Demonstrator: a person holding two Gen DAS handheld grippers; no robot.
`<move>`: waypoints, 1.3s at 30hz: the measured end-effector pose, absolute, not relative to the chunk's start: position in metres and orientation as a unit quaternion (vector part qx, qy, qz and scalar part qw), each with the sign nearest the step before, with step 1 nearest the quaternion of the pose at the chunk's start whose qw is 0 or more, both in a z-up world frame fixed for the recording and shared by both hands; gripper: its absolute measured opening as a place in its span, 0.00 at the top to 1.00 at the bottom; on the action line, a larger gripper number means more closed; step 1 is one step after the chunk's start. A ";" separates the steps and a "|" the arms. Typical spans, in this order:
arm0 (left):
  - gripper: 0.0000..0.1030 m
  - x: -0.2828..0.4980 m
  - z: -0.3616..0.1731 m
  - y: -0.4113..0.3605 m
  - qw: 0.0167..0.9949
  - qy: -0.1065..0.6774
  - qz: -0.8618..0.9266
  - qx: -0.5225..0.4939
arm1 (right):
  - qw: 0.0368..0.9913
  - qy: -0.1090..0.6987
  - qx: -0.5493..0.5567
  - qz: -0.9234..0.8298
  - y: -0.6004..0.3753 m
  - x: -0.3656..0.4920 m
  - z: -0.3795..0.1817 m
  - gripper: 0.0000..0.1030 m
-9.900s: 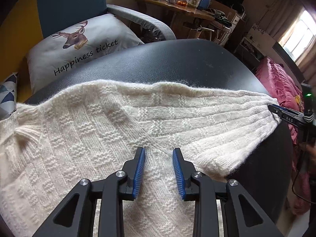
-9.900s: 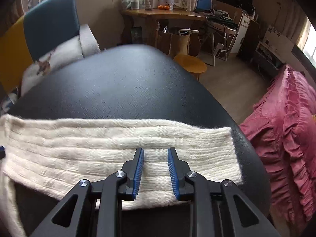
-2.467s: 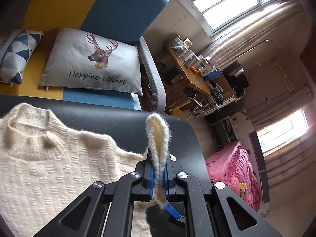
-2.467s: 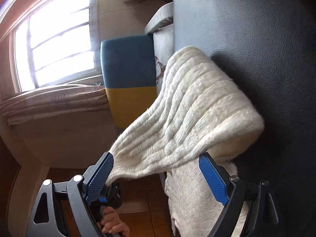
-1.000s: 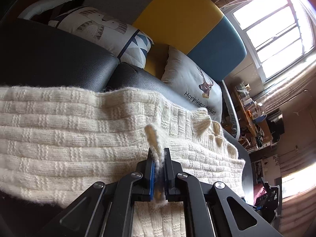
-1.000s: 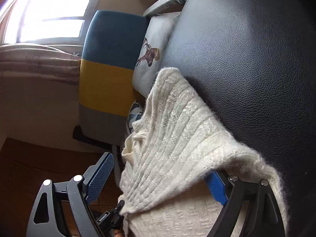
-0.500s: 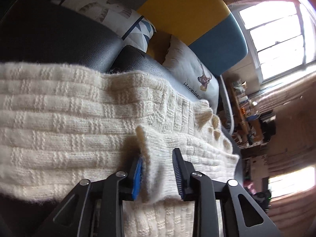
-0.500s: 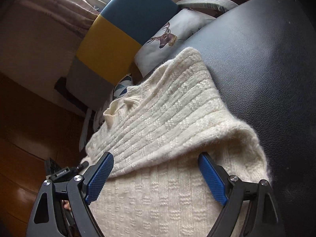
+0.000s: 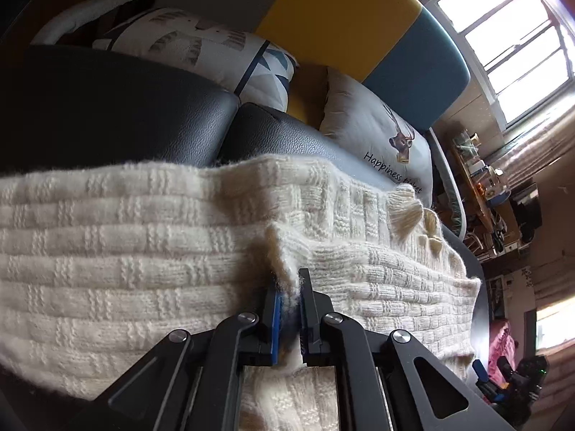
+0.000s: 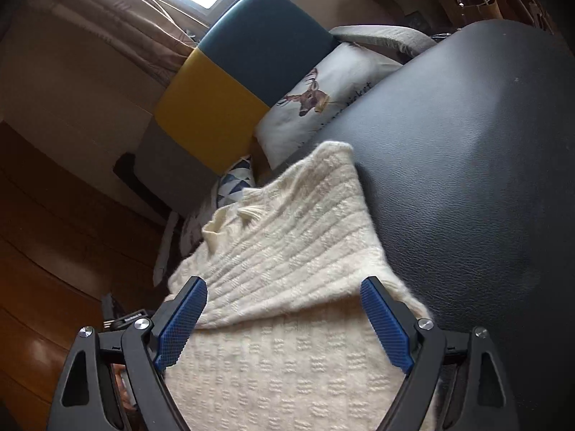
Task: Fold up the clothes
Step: 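Lift the held hem with both grippers and fold it toward the collar, then open both grippers and release the folded hem onto the sweater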
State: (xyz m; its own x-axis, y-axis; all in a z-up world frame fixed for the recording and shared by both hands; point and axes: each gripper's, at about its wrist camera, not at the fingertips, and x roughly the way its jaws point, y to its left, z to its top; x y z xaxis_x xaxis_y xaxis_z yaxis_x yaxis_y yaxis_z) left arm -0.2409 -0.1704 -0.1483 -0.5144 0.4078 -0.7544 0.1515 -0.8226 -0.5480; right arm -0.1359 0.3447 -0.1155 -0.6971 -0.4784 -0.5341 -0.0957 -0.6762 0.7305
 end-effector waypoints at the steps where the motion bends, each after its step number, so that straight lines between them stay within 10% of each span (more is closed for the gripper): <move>1: 0.91 -0.240 -0.149 -0.173 0.077 -0.298 0.817 -0.488 | 0.121 -0.391 0.371 -0.834 0.343 -0.141 -0.116 0.13; 5: 0.81 -0.234 -0.141 -0.182 0.059 -0.310 0.815 -0.486 | 0.079 -0.393 0.412 -0.818 0.345 -0.151 -0.143 0.17; 9: 0.79 -0.223 -0.126 -0.191 0.049 -0.308 0.826 -0.468 | 0.060 -0.369 0.419 -0.827 0.352 -0.145 -0.150 0.47; 18: 0.67 -0.219 -0.095 -0.137 0.121 -0.235 0.860 -0.437 | 0.059 -0.206 0.399 -0.891 0.328 -0.198 -0.094 0.46; 34: 0.67 -0.249 -0.114 -0.059 0.188 -0.171 0.848 -0.466 | 0.119 -0.199 0.414 -0.880 0.338 -0.218 -0.116 0.44; 39: 0.41 -0.275 -0.067 0.015 0.336 -0.157 0.822 -0.432 | 0.132 -0.159 0.433 -0.877 0.333 -0.186 -0.126 0.44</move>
